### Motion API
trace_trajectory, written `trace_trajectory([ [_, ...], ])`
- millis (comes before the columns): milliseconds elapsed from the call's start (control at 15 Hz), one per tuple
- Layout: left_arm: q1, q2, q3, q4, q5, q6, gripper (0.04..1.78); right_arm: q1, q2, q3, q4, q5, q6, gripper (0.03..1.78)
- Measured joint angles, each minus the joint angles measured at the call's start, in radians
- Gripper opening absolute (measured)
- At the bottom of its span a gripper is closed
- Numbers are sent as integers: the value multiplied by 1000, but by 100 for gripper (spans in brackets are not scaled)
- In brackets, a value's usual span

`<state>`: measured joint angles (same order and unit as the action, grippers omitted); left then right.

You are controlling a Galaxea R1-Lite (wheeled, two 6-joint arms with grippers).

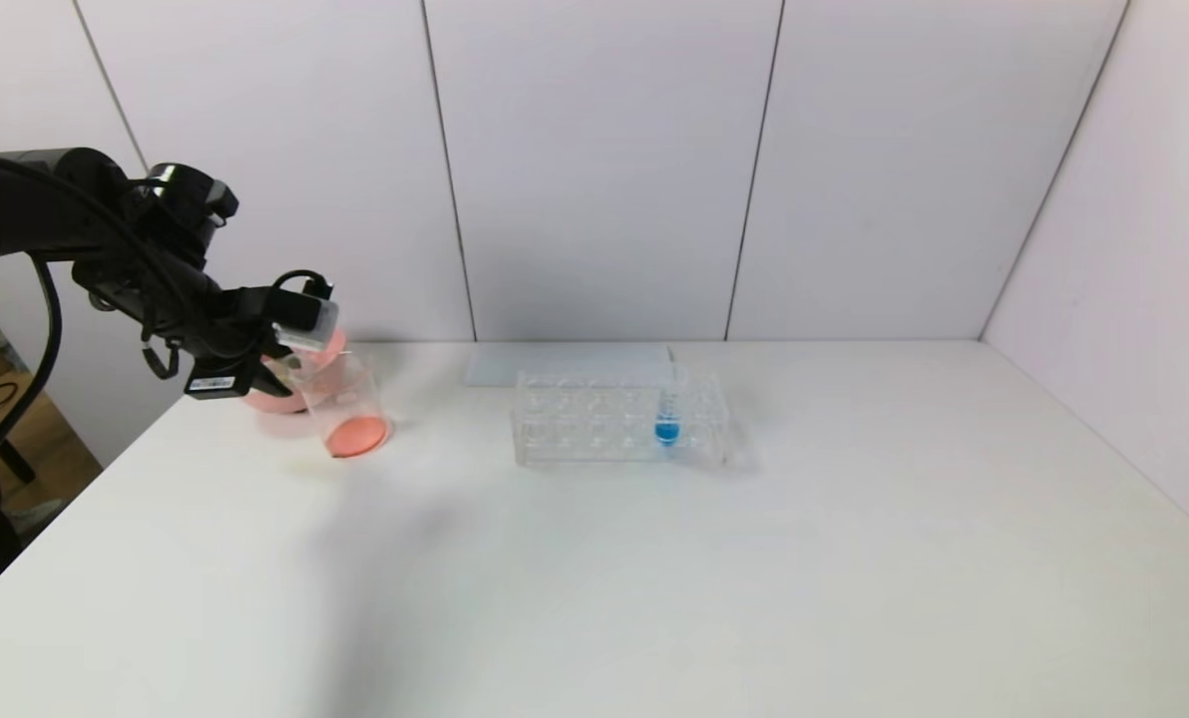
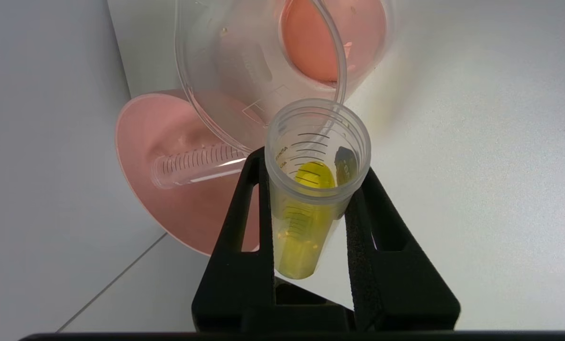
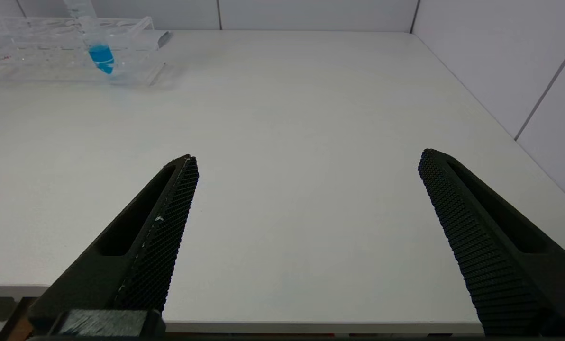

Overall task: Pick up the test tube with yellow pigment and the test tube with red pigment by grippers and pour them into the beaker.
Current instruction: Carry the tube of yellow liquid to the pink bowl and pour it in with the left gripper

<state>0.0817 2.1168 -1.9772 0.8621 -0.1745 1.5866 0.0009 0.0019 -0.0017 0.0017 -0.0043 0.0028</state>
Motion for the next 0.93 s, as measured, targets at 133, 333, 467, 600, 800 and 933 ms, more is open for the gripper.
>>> trace_trajectory([
  [133, -1, -1, -2, 3, 11, -1, 44, 0, 0, 0, 0, 0, -1, 170],
  [333, -9, -3, -3, 5, 34, -3, 44, 0, 0, 0, 0, 0, 0, 170],
  [467, -18, -4, -4, 6, 55, -15, 44, 0, 0, 0, 0, 0, 0, 170],
  [600, -23, -4, -5, 5, 68, -37, 44, 0, 0, 0, 0, 0, 0, 170],
  [800, -26, -4, -6, 5, 94, -58, 44, 1, 0, 0, 0, 0, -1, 170],
  [933, -26, -4, -6, 6, 123, -79, 44, 0, 0, 0, 0, 0, -1, 170],
])
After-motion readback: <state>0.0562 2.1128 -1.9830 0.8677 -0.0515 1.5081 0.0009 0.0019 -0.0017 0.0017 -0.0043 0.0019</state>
